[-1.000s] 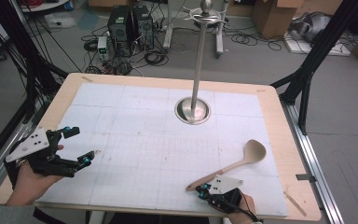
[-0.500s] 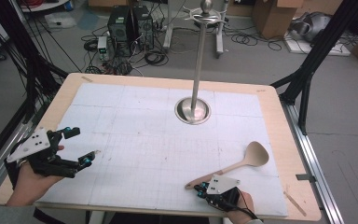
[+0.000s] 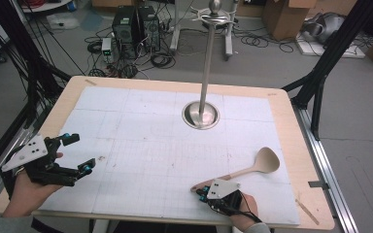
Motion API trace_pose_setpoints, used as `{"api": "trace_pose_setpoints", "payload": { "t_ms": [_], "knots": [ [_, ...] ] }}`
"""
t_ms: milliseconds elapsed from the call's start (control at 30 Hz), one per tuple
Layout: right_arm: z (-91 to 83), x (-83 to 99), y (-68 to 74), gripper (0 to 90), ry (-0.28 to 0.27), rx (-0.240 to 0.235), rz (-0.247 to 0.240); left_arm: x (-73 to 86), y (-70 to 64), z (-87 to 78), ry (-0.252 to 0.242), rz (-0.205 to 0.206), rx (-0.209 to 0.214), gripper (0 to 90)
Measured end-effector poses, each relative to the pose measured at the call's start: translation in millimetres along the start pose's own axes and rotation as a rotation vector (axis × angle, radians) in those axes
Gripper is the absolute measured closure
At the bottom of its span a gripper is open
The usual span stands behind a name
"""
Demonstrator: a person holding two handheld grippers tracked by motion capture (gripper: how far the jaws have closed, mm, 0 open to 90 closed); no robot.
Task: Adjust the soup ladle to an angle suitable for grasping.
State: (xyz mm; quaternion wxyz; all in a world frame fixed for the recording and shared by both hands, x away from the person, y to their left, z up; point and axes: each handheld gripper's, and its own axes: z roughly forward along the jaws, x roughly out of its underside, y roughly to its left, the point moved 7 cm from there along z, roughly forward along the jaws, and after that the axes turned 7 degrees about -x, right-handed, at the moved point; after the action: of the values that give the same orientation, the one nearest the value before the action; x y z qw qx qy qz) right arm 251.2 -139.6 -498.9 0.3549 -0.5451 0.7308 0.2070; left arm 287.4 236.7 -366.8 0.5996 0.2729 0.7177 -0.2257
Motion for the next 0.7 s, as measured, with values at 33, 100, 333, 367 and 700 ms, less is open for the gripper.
{"api": "trace_pose_setpoints", "payload": {
  "t_ms": [33,100,333,367,700],
  "knots": [
    [0.9,-0.7,-0.9,90.0,0.002,0.002,-0.003,0.2,0.4,-0.9,0.001,0.000,-0.002,1.8],
    [3.1,-2.2,-1.9,90.0,0.002,0.003,-0.005,0.4,1.5,-2.4,0.001,0.001,-0.006,1.8],
    [11.5,-9.1,-9.5,90.0,0.005,0.030,-0.015,1.6,3.6,-7.6,-0.001,-0.004,-0.016,1.8],
    [12.9,-10.1,-10.8,90.0,0.005,0.025,-0.007,1.7,3.9,-8.6,0.000,-0.003,-0.018,1.8],
    [23.0,-16.9,-27.2,90.0,0.006,0.050,0.021,3.2,8.3,-17.4,-0.007,-0.012,-0.037,1.8]
  ]
}}
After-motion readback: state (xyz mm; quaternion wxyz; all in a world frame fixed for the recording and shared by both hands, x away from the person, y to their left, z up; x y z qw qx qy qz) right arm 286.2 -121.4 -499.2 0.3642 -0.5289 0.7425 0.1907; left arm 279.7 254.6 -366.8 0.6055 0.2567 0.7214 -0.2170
